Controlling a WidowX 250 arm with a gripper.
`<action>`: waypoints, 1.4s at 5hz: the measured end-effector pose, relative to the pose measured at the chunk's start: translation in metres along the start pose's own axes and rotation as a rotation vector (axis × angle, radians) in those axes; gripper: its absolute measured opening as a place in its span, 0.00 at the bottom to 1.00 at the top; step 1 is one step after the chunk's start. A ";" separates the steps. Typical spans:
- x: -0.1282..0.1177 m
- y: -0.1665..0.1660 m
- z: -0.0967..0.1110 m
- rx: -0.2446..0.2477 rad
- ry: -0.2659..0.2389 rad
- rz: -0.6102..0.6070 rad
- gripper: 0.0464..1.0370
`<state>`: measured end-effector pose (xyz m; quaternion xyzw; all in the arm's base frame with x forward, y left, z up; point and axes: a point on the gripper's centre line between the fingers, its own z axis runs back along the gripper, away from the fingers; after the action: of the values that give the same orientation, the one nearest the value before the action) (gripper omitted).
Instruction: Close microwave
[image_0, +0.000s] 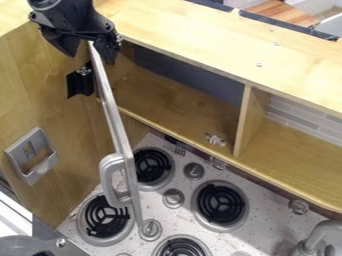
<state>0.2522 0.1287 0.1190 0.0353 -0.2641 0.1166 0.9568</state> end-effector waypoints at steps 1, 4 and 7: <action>-0.005 -0.001 -0.004 -0.008 0.019 0.007 0.96; -0.003 0.035 -0.047 -0.003 0.083 -0.155 0.96; 0.007 0.074 -0.066 0.043 0.042 -0.297 0.96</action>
<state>0.2724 0.2099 0.0666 0.0920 -0.2335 -0.0198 0.9678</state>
